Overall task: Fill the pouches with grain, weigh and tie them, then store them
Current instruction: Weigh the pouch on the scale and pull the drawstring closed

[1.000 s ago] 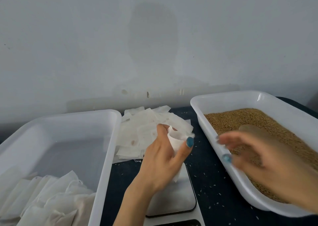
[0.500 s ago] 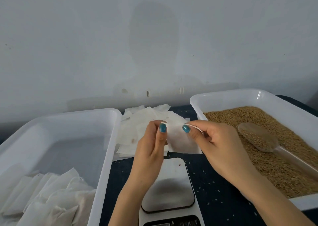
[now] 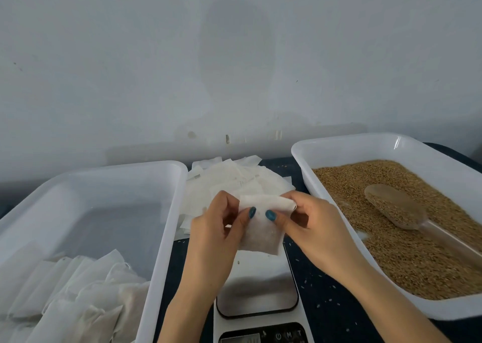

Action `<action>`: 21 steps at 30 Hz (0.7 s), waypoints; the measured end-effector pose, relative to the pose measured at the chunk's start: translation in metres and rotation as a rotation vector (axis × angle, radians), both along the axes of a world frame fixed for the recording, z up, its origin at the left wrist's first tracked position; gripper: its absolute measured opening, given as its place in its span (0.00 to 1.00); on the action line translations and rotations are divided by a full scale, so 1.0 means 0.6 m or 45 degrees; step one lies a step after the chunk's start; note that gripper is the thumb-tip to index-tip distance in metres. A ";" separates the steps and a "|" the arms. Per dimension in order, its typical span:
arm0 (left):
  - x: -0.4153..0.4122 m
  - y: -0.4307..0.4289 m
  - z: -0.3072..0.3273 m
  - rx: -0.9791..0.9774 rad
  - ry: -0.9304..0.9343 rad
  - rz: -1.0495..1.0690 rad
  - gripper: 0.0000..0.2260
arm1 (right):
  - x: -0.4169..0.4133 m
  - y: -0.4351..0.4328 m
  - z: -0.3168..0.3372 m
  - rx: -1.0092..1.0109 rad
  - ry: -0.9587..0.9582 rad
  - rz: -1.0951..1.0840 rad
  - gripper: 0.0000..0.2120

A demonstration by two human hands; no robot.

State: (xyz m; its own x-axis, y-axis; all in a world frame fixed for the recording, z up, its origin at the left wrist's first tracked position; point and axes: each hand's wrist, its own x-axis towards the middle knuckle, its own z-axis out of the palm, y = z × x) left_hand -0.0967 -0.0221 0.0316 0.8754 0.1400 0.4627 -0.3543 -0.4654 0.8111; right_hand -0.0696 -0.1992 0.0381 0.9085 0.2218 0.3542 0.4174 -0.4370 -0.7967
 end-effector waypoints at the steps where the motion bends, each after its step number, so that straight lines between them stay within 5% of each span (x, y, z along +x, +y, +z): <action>1: -0.001 0.003 -0.006 0.046 0.013 0.006 0.14 | 0.001 0.002 -0.009 -0.016 -0.001 -0.010 0.05; 12: -0.003 0.038 -0.065 0.563 0.348 0.041 0.06 | 0.011 0.013 -0.098 -0.182 0.041 0.035 0.07; 16: 0.001 0.039 -0.071 0.530 0.321 0.068 0.07 | 0.011 0.010 -0.103 -0.227 -0.144 -0.040 0.11; 21: 0.002 0.039 -0.078 0.507 0.307 0.073 0.10 | 0.014 0.004 -0.107 -0.163 -0.083 -0.013 0.18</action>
